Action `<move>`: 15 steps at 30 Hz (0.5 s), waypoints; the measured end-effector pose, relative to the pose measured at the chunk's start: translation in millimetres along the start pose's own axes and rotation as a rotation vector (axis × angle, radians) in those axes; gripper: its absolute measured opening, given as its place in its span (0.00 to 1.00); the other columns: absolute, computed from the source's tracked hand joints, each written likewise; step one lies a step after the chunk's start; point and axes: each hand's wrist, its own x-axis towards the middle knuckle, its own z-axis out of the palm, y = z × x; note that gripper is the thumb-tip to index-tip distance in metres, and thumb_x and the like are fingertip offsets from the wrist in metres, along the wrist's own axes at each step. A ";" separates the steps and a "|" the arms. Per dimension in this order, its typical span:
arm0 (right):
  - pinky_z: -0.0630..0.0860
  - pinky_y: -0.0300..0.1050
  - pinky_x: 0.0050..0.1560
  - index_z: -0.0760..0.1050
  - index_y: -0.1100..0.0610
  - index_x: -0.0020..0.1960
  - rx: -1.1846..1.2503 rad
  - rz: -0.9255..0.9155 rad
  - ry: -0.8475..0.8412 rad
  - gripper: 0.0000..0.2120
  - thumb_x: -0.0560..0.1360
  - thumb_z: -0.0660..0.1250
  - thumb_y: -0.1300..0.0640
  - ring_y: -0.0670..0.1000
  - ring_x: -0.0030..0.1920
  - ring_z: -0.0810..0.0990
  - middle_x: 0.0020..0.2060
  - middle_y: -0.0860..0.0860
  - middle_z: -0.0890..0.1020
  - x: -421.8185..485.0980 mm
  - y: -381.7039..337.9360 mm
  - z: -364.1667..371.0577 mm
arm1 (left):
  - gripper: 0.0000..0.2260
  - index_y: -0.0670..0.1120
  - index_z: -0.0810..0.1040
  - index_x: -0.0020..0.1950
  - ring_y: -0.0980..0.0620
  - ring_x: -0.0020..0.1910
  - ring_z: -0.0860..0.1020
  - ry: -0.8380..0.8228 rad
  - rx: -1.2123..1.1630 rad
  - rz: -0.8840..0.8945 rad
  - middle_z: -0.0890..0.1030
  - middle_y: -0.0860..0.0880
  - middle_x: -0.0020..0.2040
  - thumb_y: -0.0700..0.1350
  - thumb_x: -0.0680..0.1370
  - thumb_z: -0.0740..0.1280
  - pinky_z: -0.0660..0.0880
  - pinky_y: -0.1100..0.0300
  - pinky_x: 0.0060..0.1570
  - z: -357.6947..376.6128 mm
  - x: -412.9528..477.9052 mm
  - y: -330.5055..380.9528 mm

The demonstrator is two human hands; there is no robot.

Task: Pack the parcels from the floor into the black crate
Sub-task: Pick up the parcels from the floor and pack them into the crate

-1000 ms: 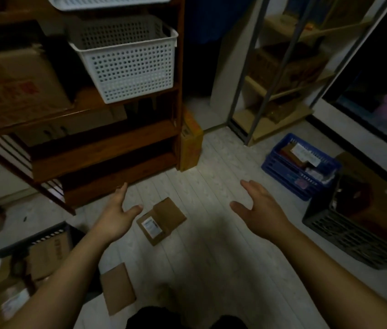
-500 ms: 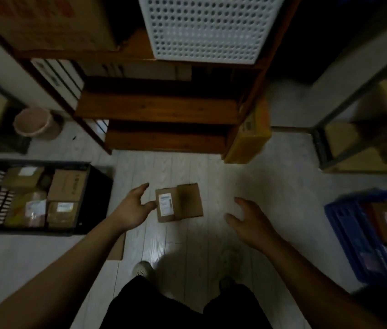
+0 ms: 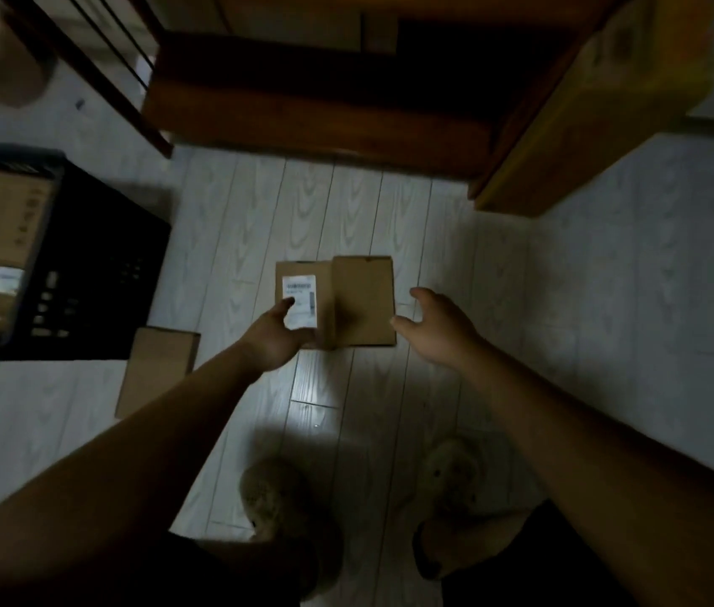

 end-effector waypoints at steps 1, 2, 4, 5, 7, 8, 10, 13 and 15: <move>0.67 0.48 0.64 0.55 0.55 0.77 -0.006 0.010 -0.014 0.32 0.78 0.61 0.43 0.58 0.71 0.66 0.73 0.56 0.63 23.9 11.9 16.6 | 0.26 0.43 0.59 0.75 0.47 0.59 0.74 0.004 -0.030 -0.014 0.74 0.45 0.63 0.39 0.79 0.64 0.66 0.71 0.41 11.4 25.5 -11.5; 0.67 0.49 0.64 0.56 0.56 0.76 -0.006 0.023 -0.031 0.32 0.78 0.61 0.43 0.58 0.70 0.67 0.73 0.57 0.64 46.1 22.8 33.0 | 0.26 0.44 0.60 0.74 0.50 0.51 0.76 0.009 -0.067 -0.033 0.75 0.48 0.57 0.39 0.78 0.64 0.68 0.69 0.38 23.2 48.4 -22.6; 0.71 0.49 0.62 0.59 0.56 0.75 0.005 0.037 -0.044 0.31 0.77 0.62 0.44 0.58 0.66 0.72 0.70 0.57 0.69 85.4 41.3 62.4 | 0.26 0.47 0.61 0.73 0.55 0.43 0.75 -0.009 -0.154 -0.056 0.76 0.49 0.55 0.40 0.78 0.65 0.72 0.69 0.31 45.2 94.0 -44.6; 0.74 0.50 0.60 0.62 0.56 0.73 0.018 0.039 -0.045 0.29 0.77 0.63 0.44 0.58 0.62 0.75 0.67 0.56 0.72 103.1 50.0 75.4 | 0.25 0.48 0.61 0.73 0.55 0.44 0.76 -0.017 -0.178 -0.062 0.76 0.49 0.55 0.40 0.78 0.65 0.74 0.69 0.30 55.3 114.6 -55.1; 0.77 0.49 0.54 0.66 0.56 0.70 0.045 0.051 -0.036 0.25 0.76 0.65 0.48 0.57 0.56 0.78 0.61 0.54 0.76 133.1 63.2 98.2 | 0.28 0.47 0.59 0.74 0.50 0.50 0.78 -0.043 -0.198 -0.068 0.76 0.47 0.58 0.42 0.77 0.66 0.79 0.64 0.37 71.9 147.1 -68.4; 0.78 0.49 0.52 0.66 0.56 0.70 0.064 0.068 -0.028 0.25 0.76 0.67 0.50 0.57 0.55 0.78 0.61 0.54 0.76 147.0 70.4 109.2 | 0.30 0.47 0.55 0.76 0.46 0.55 0.77 -0.050 -0.179 -0.073 0.74 0.45 0.63 0.44 0.78 0.65 0.80 0.58 0.46 79.6 159.9 -72.5; 0.79 0.51 0.53 0.65 0.53 0.70 0.132 0.104 0.003 0.29 0.72 0.69 0.49 0.58 0.55 0.77 0.62 0.55 0.74 169.8 82.3 126.2 | 0.32 0.46 0.51 0.77 0.41 0.63 0.74 -0.021 -0.174 -0.091 0.69 0.43 0.68 0.44 0.78 0.64 0.76 0.51 0.55 94.2 179.6 -75.7; 0.76 0.53 0.58 0.55 0.52 0.75 0.303 0.217 0.022 0.37 0.72 0.70 0.51 0.60 0.62 0.73 0.68 0.57 0.68 195.6 94.5 144.5 | 0.29 0.43 0.57 0.75 0.40 0.62 0.74 0.017 -0.201 -0.091 0.73 0.42 0.63 0.45 0.78 0.66 0.74 0.48 0.59 110.6 205.5 -80.2; 0.74 0.51 0.59 0.55 0.55 0.75 0.446 0.264 -0.002 0.36 0.73 0.70 0.55 0.59 0.63 0.73 0.67 0.57 0.70 205.9 99.6 151.7 | 0.24 0.41 0.64 0.69 0.42 0.57 0.76 0.009 -0.228 -0.105 0.75 0.43 0.56 0.46 0.77 0.67 0.75 0.46 0.59 117.8 215.0 -81.4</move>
